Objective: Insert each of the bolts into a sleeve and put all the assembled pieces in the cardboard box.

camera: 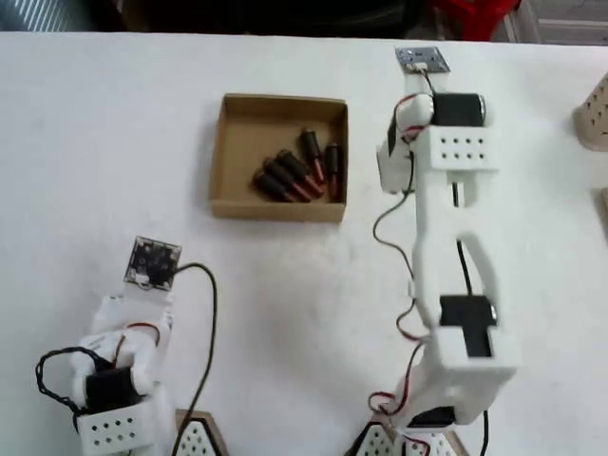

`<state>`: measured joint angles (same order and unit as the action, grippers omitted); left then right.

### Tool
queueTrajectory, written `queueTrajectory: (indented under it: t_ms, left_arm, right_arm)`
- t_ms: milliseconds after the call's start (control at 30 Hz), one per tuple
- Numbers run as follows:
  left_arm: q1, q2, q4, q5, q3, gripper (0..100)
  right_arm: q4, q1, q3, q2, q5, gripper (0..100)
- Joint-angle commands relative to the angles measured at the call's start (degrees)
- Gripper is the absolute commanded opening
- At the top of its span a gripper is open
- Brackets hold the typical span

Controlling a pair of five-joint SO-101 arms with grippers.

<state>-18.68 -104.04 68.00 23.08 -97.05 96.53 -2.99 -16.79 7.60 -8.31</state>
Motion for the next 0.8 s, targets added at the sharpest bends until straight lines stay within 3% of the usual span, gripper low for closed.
queueTrajectory:
  t_ms: [0,433,767]
  left_arm:
    - [0.31,-0.48,0.26,0.18,0.09,2]
    - [0.31,-0.48,0.26,0.18,0.09,2]
    - [0.31,-0.48,0.26,0.18,0.09,2]
  right_arm:
    - [-5.67,0.75,12.57,-12.62,-0.44,1.6]
    - [-27.65,0.75,65.05,-50.42,-0.97,1.7]
    - [-39.16,0.4,92.48,-70.9,-0.97,1.7]
